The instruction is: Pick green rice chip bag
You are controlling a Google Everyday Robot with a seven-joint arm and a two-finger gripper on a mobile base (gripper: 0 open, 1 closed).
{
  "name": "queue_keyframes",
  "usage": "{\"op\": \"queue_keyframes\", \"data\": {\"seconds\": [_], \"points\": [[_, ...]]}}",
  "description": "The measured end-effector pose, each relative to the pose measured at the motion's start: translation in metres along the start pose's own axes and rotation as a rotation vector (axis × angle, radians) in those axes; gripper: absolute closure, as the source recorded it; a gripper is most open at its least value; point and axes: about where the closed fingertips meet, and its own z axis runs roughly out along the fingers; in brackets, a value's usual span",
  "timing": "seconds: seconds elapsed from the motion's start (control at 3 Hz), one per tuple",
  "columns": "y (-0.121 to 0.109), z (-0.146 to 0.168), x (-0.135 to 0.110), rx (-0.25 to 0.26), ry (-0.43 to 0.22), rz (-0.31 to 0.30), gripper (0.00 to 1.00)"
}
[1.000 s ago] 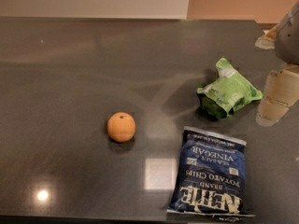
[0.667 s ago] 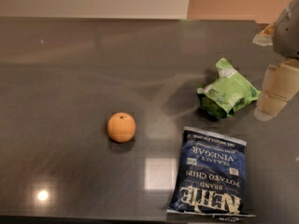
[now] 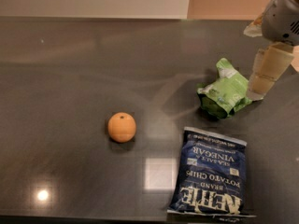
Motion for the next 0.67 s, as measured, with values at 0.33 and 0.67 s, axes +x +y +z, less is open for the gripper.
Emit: {"op": "queue_keyframes", "data": {"seconds": [0.33,0.67], "points": [[-0.023,0.016,0.003,-0.021,-0.006,0.0,0.0],[-0.034,0.037,0.004,-0.059,-0.008,-0.041,0.0]]}}
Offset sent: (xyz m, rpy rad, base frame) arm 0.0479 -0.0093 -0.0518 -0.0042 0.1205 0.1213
